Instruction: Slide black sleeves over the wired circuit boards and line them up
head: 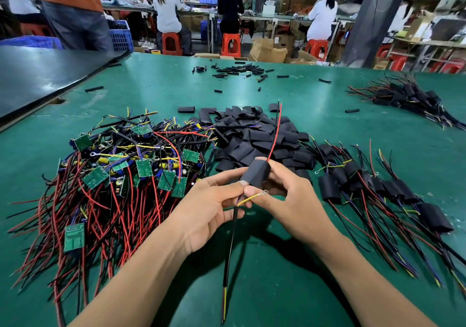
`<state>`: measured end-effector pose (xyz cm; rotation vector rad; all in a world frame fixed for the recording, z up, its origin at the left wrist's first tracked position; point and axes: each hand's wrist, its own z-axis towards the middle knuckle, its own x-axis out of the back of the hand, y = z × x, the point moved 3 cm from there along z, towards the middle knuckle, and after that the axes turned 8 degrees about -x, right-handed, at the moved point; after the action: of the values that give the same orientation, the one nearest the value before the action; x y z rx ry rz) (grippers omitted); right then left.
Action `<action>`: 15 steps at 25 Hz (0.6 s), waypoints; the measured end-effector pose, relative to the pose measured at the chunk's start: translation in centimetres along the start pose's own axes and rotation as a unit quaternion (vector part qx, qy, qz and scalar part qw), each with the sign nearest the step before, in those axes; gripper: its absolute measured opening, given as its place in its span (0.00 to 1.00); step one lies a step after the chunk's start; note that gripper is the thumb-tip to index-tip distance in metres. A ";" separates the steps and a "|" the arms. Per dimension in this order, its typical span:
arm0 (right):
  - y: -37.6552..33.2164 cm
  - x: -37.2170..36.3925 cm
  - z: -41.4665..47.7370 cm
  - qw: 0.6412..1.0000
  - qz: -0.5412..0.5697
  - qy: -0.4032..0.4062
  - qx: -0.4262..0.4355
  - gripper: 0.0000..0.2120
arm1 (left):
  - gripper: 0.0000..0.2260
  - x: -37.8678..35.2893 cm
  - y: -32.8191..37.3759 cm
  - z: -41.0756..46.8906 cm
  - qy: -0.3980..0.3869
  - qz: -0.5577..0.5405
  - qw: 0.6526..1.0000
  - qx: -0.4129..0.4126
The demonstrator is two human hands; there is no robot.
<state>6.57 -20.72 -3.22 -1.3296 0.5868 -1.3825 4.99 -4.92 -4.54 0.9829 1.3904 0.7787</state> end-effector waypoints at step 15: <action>1.9 0.3 1.1 0.940 0.276 -0.108 -0.166 0.20 | 0.09 -0.1 0.2 -0.2 0.073 0.116 0.988 -0.064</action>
<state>8.27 -21.23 -4.54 -1.4134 0.9851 -0.6876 4.79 -4.86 -4.31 1.0131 1.3467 1.1194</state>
